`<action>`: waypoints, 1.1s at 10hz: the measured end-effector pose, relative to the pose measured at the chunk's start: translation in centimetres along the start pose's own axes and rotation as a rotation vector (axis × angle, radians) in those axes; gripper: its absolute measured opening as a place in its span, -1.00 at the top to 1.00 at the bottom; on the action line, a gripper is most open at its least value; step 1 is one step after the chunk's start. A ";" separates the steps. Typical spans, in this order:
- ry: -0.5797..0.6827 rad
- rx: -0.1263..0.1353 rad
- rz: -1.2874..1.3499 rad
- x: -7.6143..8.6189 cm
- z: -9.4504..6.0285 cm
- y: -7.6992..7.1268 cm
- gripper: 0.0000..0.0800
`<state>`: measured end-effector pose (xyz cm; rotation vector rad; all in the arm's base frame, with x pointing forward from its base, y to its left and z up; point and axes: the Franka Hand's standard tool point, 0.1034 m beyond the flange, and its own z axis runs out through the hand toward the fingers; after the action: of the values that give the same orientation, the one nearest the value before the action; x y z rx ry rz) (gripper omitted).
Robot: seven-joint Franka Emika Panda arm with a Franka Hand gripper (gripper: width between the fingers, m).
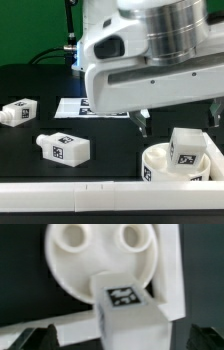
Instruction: Assemble stool
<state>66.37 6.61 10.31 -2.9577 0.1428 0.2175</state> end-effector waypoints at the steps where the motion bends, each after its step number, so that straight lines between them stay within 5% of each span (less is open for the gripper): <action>1: 0.025 -0.030 -0.032 0.4 0.5 -0.5 -0.62; 5: 0.056 -0.027 -0.040 -0.2 2.9 -1.1 -0.62; 7: 0.083 -0.021 -0.075 -0.7 4.5 -0.1 -0.62; 10: 0.086 0.000 -0.014 -0.7 4.6 0.0 -0.54; 11: 0.085 0.006 0.069 -0.7 4.6 0.0 -0.09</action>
Offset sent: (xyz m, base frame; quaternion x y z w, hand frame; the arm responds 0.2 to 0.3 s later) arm -0.0166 0.0209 -0.0216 0.0055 0.0133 0.0369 0.9992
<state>65.04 7.54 5.90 -2.9601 0.2569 0.0997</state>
